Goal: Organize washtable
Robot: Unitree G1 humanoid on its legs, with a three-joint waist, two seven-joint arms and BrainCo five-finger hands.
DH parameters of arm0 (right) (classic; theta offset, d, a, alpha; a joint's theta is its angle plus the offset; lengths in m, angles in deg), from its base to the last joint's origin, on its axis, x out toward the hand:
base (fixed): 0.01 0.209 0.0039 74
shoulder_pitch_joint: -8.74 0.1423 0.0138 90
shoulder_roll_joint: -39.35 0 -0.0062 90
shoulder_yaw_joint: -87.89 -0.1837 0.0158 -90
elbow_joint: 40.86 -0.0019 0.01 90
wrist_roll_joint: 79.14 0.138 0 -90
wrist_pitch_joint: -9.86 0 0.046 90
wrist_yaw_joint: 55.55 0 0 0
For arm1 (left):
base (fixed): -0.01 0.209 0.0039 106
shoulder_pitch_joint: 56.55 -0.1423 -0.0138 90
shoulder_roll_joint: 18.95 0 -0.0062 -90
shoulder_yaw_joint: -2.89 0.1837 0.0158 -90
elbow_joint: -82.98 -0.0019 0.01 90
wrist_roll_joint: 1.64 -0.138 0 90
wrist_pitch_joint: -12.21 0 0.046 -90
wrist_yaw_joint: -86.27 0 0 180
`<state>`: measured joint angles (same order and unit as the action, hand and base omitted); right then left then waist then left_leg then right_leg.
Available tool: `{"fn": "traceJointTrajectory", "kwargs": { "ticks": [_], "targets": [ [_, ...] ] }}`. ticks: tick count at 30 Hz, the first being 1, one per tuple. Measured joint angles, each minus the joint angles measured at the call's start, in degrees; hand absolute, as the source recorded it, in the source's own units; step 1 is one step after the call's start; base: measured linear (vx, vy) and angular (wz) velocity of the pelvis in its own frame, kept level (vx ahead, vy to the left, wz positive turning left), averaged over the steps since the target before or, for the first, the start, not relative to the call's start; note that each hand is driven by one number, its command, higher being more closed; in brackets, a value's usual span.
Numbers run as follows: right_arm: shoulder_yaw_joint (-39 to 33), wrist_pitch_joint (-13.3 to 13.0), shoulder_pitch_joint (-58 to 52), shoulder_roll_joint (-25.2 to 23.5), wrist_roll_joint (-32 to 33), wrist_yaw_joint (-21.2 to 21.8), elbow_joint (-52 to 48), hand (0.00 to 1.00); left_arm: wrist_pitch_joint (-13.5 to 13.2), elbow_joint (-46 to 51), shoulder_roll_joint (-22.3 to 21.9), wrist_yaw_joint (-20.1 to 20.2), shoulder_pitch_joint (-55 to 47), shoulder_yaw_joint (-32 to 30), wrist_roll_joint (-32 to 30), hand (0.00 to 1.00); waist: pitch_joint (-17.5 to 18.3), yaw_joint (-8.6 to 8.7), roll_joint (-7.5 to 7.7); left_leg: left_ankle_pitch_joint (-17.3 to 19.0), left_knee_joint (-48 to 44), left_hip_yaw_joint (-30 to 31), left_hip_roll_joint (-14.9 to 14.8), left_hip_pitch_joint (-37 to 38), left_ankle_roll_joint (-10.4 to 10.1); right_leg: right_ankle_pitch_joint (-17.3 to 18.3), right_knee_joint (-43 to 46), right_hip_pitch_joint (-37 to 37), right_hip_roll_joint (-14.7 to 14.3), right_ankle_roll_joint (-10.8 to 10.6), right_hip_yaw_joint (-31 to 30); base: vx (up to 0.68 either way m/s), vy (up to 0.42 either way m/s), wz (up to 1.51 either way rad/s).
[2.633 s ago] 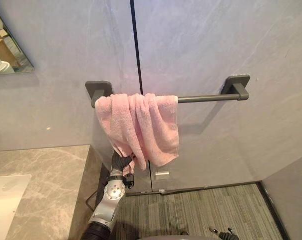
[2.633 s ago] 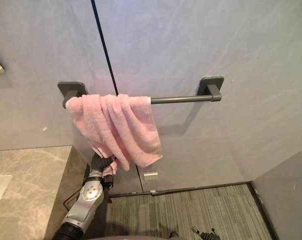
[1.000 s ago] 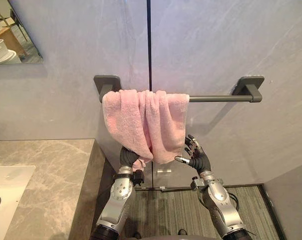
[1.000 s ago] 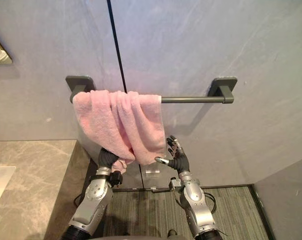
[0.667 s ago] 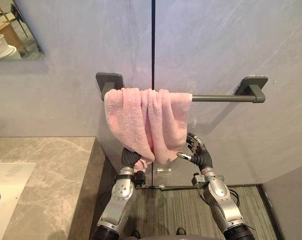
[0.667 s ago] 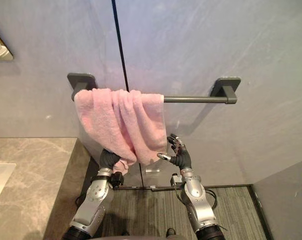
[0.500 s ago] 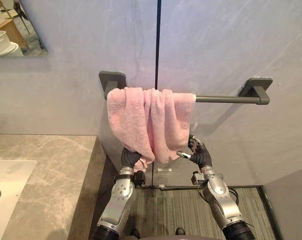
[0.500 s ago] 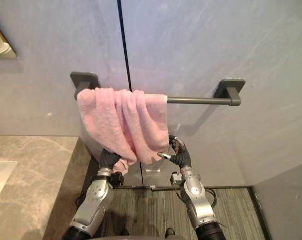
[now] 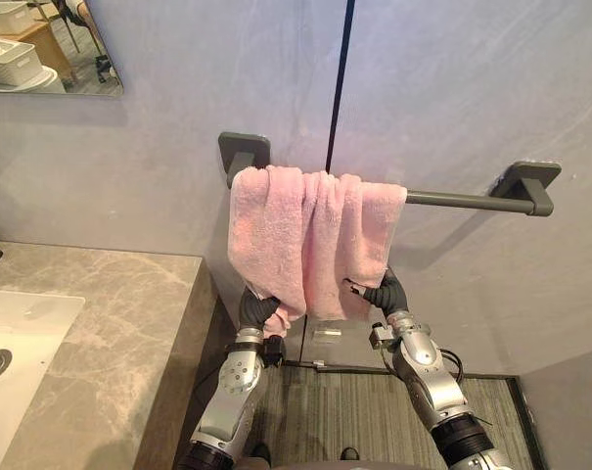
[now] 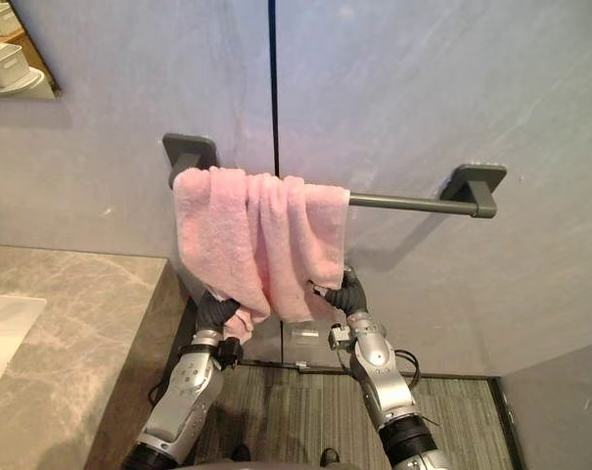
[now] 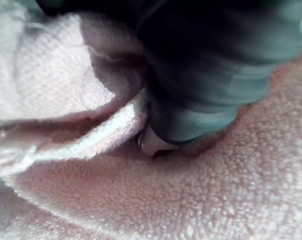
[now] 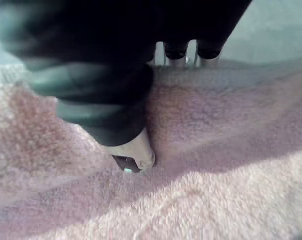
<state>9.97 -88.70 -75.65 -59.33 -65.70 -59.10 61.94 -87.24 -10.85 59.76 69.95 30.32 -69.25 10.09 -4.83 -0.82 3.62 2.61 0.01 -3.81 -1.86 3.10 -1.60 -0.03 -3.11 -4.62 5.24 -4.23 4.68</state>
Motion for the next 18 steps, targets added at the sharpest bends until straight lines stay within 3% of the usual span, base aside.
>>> {"fn": "traceJointTrajectory", "kwargs": {
  "ticks": [7, 18],
  "targets": [
    [-1.29, -0.01, -0.05, -0.12, 0.01, 0.01, -0.01, 1.00, 0.00, 0.00, -0.01, 0.06, 0.00, -0.11, 0.01, 1.00, 0.00, 0.04, 0.00, -0.11, 0.00, -0.20, -0.06, 0.20, 0.06, -0.01, 0.05, -0.04, -0.02, 0.02, -0.23, -0.03, -0.010, -0.02],
    [-9.48, -0.19, -3.35, -2.59, 1.13, -0.13, -5.65, 1.00, 0.00, 2.65, -0.47, 1.24, -0.35, -2.23, 0.03, 1.00, 0.01, 0.28, 0.01, -0.10, 0.27, -0.87, -0.05, 0.86, 0.05, -0.02, 0.10, -0.15, -0.03, 0.01, -0.89, 0.00, 0.000, -0.03]
  ]
}}
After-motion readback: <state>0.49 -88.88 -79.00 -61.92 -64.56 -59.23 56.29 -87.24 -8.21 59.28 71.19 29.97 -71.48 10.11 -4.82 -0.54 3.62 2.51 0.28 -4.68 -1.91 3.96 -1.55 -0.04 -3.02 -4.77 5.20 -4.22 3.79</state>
